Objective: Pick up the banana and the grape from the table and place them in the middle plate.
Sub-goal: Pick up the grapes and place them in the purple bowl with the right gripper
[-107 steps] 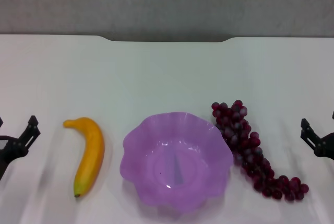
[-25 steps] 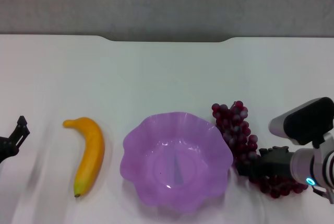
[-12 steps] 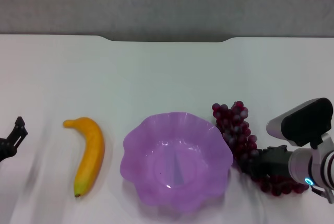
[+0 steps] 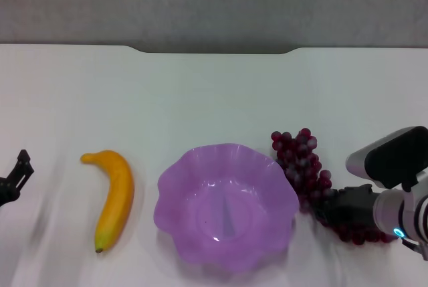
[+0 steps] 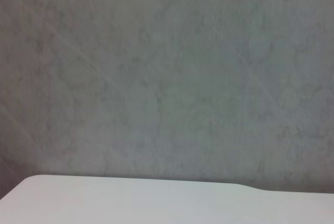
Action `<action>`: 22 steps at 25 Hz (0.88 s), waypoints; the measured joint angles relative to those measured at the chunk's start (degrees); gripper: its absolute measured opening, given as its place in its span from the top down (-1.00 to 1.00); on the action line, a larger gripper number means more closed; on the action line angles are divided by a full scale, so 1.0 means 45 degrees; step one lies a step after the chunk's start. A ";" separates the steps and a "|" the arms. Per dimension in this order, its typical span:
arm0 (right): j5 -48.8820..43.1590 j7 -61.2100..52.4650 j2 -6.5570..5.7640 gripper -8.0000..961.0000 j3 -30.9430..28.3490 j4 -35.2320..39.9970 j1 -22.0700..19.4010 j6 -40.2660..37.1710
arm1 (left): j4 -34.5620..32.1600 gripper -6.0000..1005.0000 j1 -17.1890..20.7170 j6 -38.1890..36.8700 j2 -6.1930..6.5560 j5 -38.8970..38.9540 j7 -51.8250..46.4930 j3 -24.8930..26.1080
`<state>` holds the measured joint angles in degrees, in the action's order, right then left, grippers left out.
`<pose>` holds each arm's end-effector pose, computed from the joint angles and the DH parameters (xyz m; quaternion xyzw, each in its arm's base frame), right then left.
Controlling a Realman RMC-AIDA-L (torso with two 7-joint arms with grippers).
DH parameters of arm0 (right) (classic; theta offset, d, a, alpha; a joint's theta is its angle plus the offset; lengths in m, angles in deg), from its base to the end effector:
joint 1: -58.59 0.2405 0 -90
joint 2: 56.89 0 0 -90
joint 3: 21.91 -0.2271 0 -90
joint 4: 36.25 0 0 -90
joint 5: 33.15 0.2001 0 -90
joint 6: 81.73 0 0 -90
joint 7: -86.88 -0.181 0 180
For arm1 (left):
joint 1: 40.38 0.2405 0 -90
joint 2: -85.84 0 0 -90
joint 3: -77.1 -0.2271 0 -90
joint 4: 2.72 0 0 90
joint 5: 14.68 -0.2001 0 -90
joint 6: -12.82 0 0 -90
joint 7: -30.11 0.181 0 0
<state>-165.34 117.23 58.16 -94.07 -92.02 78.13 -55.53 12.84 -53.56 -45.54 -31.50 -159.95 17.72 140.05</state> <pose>0.2707 0.3491 -0.0866 -0.8674 0.3568 -0.0285 0.3458 -0.3570 0.3086 0.0095 -0.6589 -0.3339 -0.2514 0.6254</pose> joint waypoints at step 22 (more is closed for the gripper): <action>0.0054 0.0023 0.0000 0.19 0.0593 0.0220 -0.0375 -0.1847 | 0.0000 -0.77 0.0038 -0.0116 0.0000 0.0018 0.0000 0.0033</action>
<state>-165.10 117.33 58.16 -91.40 -91.02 76.44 -63.84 12.84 -53.39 -46.06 -31.50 -159.87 17.72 140.20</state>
